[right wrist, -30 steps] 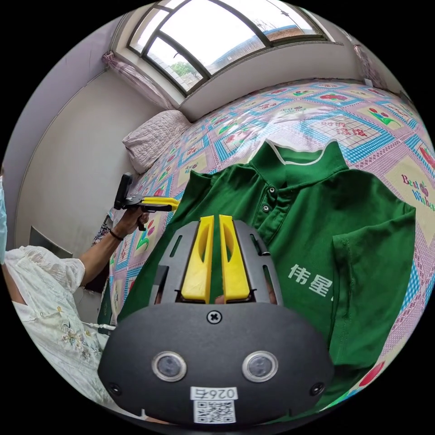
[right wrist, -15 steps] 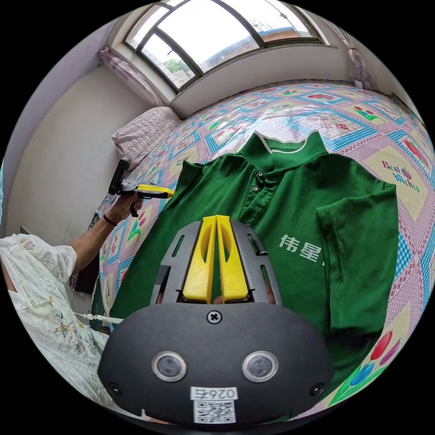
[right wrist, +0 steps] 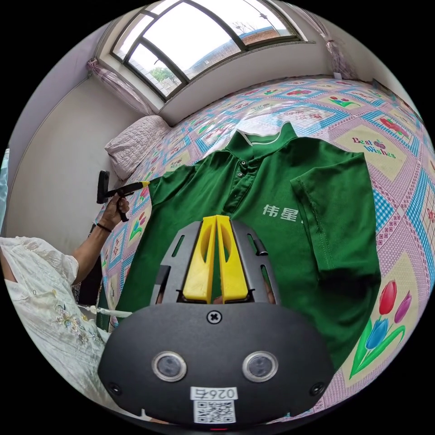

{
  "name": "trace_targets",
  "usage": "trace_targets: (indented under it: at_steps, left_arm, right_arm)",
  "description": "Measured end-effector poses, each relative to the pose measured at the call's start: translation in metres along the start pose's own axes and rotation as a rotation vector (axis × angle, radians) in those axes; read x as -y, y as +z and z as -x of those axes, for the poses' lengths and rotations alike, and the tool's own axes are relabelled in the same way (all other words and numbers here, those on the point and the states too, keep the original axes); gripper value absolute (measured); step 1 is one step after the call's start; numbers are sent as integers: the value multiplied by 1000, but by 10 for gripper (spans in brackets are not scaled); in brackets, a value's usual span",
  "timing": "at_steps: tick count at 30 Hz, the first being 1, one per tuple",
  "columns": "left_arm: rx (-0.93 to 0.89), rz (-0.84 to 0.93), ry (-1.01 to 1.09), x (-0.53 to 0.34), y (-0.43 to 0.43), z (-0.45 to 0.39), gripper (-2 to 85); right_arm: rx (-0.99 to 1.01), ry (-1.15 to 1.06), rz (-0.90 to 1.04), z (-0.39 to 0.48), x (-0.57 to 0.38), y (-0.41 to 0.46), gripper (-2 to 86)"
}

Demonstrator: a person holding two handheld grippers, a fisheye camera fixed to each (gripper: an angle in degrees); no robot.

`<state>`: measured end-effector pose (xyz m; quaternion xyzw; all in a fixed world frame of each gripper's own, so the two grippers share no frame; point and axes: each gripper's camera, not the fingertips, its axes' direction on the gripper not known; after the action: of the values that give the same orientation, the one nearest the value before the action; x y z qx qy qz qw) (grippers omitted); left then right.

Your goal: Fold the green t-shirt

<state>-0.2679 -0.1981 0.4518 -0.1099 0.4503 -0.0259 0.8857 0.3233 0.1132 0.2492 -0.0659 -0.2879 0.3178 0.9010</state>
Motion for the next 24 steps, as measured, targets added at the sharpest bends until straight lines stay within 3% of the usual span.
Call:
trace_targets:
  at_steps: [5,8,12,15,17,24]
  left_arm:
    - [-4,-67,118,-1,-11,-51,-8]
    - [-5,39,343,3,21,-120,-9]
    - [339,368,725,-24,105,-199,-8]
    - [542,403,878,-47,128,-213,-7]
    - [499,412,828,-43,123,-204,-7]
    - [-73,227,439,-13,54,-123,-7]
  right_arm:
    - [-9,6,-2,4,-8,2,-9]
    - [4,15,8,6,-14,10,-9]
    - [23,10,18,12,-16,25,-9]
    - [18,-27,13,24,-10,37,-8]
    - [18,-58,13,33,-2,48,-8]
    - [-34,-218,48,88,53,135,32]
